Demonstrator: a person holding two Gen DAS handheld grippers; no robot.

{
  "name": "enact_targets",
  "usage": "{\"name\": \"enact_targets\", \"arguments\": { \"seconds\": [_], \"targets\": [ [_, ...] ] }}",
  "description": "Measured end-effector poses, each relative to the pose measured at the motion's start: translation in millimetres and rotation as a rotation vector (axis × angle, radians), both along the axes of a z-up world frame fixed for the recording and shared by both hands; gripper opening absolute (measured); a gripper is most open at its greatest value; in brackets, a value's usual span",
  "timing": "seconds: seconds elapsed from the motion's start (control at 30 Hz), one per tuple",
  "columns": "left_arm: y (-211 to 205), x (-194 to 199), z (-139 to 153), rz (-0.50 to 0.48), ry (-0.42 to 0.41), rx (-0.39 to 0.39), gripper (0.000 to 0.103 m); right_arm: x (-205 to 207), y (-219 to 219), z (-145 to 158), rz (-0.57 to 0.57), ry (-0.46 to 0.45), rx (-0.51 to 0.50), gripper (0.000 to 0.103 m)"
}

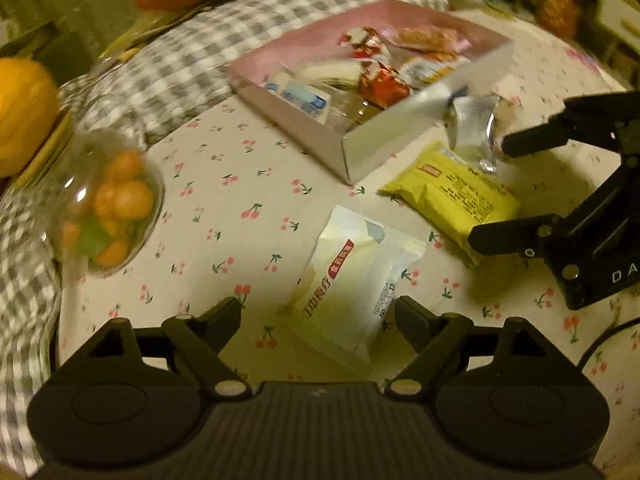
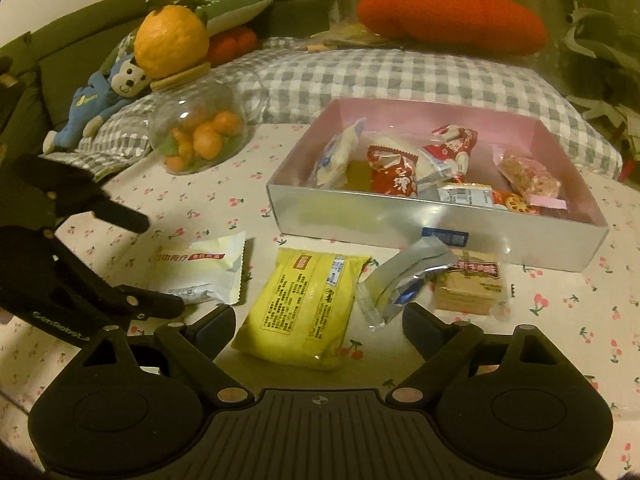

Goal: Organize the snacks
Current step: 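Move the left tool to the white cake packet while the right tool approaches the yellow biscuit packet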

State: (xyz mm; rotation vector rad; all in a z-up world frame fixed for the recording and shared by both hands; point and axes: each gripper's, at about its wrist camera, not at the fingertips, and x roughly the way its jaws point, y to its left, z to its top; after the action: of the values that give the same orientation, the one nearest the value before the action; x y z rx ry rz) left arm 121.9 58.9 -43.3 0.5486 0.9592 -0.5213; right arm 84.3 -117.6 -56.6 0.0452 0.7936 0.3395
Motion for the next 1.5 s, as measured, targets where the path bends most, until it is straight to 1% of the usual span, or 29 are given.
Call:
{"name": "enact_targets", "arguments": {
  "seconds": [0.13, 0.17, 0.2, 0.23, 0.3, 0.37, 0.5, 0.63, 0.73, 0.83, 0.87, 0.93, 1.0, 1.07, 1.1, 1.2, 1.23, 1.33, 1.43, 1.5],
  "targets": [
    [1, 13, -5, 0.012, 0.062, -0.04, 0.076, 0, 5, -3, 0.003, 0.001, 0.013, 0.085],
    [0, 15, -7, 0.017, 0.076, -0.044, 0.073, 0, 6, -3, 0.01, 0.0, 0.016, 0.08],
    [-1, 17, -8, 0.024, 0.082, -0.057, 0.072, 0, 8, -3, 0.018, -0.001, 0.013, 0.069],
    [0, 16, -9, 0.037, 0.091, -0.073, 0.069, -1, 9, -3, 0.026, -0.002, 0.006, 0.063],
    [1, 15, -9, 0.069, 0.102, -0.097, 0.063, -2, 10, -3, 0.038, -0.005, 0.002, 0.055],
    [4, 13, -10, 0.126, 0.111, -0.13, 0.059, -4, 7, -2, 0.031, -0.002, 0.008, 0.052],
    [9, 3, -11, 0.249, 0.11, -0.194, 0.056, -10, -5, 1, 0.027, 0.018, 0.016, 0.049],
    [3, -11, -12, 0.314, 0.101, -0.208, 0.056, -21, -20, 8, 0.034, 0.026, -0.015, 0.046],
    [-6, -22, -11, 0.341, 0.128, -0.204, 0.056, -29, -28, 12, 0.038, 0.038, -0.029, 0.044],
    [-14, -29, -11, 0.357, 0.161, -0.197, 0.057, -36, -31, 15, 0.039, 0.045, -0.049, 0.044],
    [-15, -32, -11, 0.362, 0.169, -0.201, 0.059, -38, -32, 16, 0.042, 0.045, -0.047, 0.048],
    [-18, -35, -12, 0.37, 0.165, -0.214, 0.065, -41, -31, 18, 0.046, 0.04, -0.033, 0.05],
    [-18, -38, -13, 0.373, 0.146, -0.228, 0.07, -45, -29, 18, 0.053, 0.028, -0.024, 0.062],
    [-15, -39, -15, 0.385, 0.099, -0.246, 0.072, -49, -27, 18, 0.06, -0.011, -0.039, 0.07],
    [-13, -39, -16, 0.391, 0.079, -0.261, 0.072, -50, -26, 18, 0.068, -0.032, -0.054, 0.072],
    [-7, -43, -19, 0.408, 0.022, -0.302, 0.073, -50, -22, 16, 0.097, -0.068, -0.086, 0.072],
    [-6, -43, -19, 0.415, 0.007, -0.313, 0.073, -49, -22, 15, 0.104, -0.067, -0.086, 0.073],
    [-4, -43, -22, 0.438, -0.028, -0.335, 0.078, -44, -21, 10, 0.101, -0.051, -0.082, 0.077],
    [-10, -44, -25, 0.427, -0.052, -0.306, 0.085, -38, -21, 4, 0.082, -0.033, -0.083, 0.078],
    [-15, -47, -29, 0.409, -0.068, -0.284, 0.092, -34, -21, 1, 0.074, -0.021, -0.087, 0.078]
  ]
}}
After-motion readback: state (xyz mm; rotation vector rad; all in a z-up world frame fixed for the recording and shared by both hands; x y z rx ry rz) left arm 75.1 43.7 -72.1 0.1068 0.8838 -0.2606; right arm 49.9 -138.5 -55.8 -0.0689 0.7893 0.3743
